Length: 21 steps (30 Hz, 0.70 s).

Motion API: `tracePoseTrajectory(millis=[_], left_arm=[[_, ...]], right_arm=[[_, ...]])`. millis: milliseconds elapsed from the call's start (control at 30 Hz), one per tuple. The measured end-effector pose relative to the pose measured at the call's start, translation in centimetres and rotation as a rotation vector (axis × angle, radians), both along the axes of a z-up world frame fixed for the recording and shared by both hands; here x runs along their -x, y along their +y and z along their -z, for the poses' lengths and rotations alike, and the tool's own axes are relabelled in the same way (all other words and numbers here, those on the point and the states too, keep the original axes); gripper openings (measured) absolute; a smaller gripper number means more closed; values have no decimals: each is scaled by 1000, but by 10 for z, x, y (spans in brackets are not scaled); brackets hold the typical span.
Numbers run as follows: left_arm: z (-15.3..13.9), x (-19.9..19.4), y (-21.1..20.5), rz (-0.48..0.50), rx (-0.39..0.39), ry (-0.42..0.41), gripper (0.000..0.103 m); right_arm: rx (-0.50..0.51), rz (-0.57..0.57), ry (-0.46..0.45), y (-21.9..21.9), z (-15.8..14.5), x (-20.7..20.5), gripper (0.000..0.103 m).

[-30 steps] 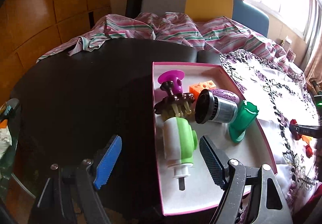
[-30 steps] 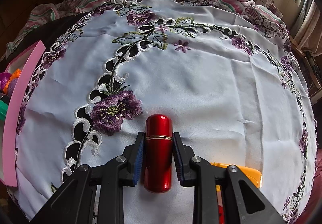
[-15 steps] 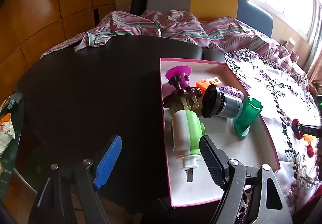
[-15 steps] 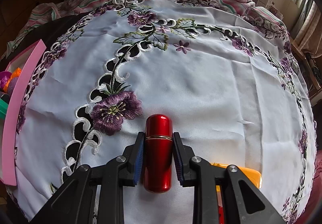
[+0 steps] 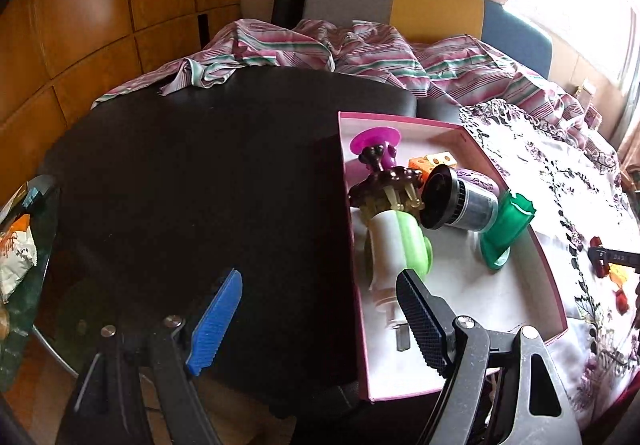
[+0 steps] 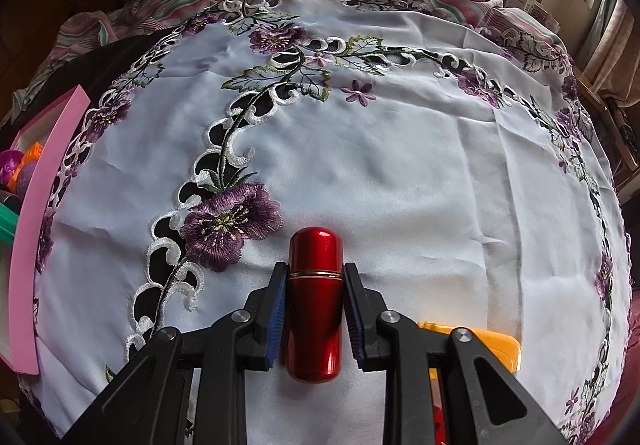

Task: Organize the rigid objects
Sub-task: 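Lift the red lipstick tube with the right gripper toward the tray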

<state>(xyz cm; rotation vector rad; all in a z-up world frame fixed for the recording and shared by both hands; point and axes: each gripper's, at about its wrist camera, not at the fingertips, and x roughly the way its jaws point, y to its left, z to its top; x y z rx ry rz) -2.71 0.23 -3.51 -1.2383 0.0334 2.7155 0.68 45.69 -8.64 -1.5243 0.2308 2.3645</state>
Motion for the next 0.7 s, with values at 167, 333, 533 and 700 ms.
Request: tracePoseTrajectory(millis=[167, 333, 533, 700], left_arm=[[5, -1, -7, -15, -4, -12, 80], [7, -2, -12, -22, -2, -13, 80], [11, -1, -15, -31, -11, -29, 80], [13, -1, -15, -33, -11, -38, 80]], right_arm=[[9, 9, -3, 0, -1, -1, 26], [2, 2, -17, -1, 0, 0, 26], [29, 33, 16, 3, -10, -5, 26], [48, 18, 34, -7, -20, -7, 26]])
